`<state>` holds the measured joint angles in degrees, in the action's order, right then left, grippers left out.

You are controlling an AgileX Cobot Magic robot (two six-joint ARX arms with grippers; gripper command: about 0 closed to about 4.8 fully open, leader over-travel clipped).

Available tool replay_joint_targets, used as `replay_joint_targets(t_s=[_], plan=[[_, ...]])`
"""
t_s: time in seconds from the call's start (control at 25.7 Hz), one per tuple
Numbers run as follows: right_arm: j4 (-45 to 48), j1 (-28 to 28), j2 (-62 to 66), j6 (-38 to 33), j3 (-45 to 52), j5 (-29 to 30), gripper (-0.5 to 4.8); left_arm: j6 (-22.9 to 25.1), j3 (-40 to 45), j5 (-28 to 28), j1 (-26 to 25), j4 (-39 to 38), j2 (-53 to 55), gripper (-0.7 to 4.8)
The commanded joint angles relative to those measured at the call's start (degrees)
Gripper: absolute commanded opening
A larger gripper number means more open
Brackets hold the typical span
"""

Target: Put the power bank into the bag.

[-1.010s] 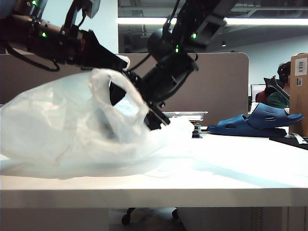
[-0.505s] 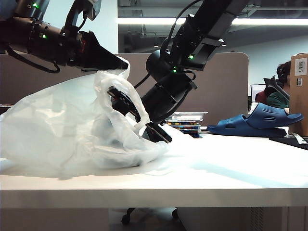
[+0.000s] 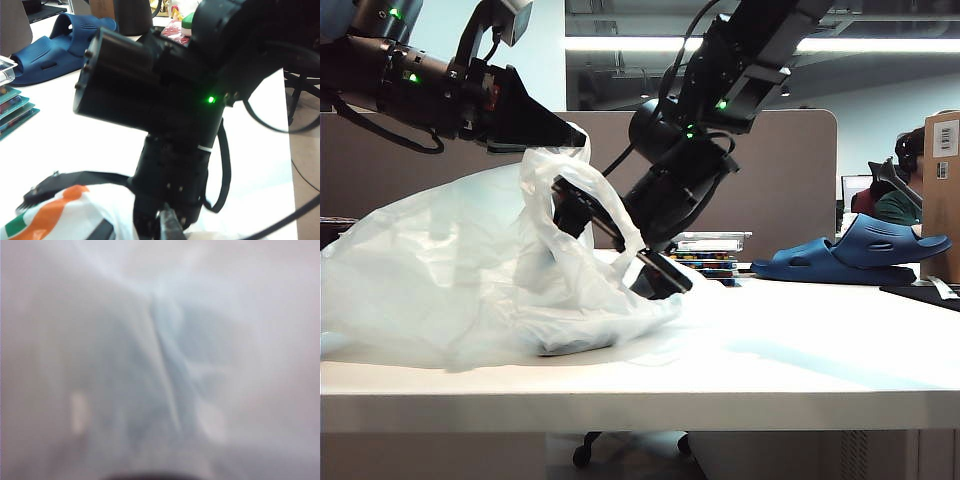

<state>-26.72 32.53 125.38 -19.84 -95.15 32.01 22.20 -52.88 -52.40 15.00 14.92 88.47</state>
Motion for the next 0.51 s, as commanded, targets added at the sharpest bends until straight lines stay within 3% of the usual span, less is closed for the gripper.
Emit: replay_joint_targets(t_s=[0.04, 0.16, 0.35, 0.43, 0.51], plan=[[-1.6, -1.0, -2.4, 0.6, 0.0, -0.5, 4.79, -0.2, -0.2, -0.1, -0.1, -0.3, -0.2, 0.99], [-4.8, -2.4, -4.8, 1.2, 0.0, -2.2, 4.79, -0.2, -0.2, -0.1, -0.1, -0.6, -0.3, 1.14], [-9.0, -4.6, -7.6, 3.7, 0.0, -2.8, 4.79, -0.2, -0.2, -0.1, -0.1, -0.8, -0.3, 2.16], [-11.7, -5.6, -9.2, 5.4, 0.0, -4.2, 4.79, -0.4, -0.2, 0.0, -0.1, -1.1, -0.7, 2.91], [-13.6, -6.7, -10.8, 7.0, 0.0, -4.7, 4.79, -0.4, -0.2, 2.1, -0.1, -1.1, -1.5, 3.06]])
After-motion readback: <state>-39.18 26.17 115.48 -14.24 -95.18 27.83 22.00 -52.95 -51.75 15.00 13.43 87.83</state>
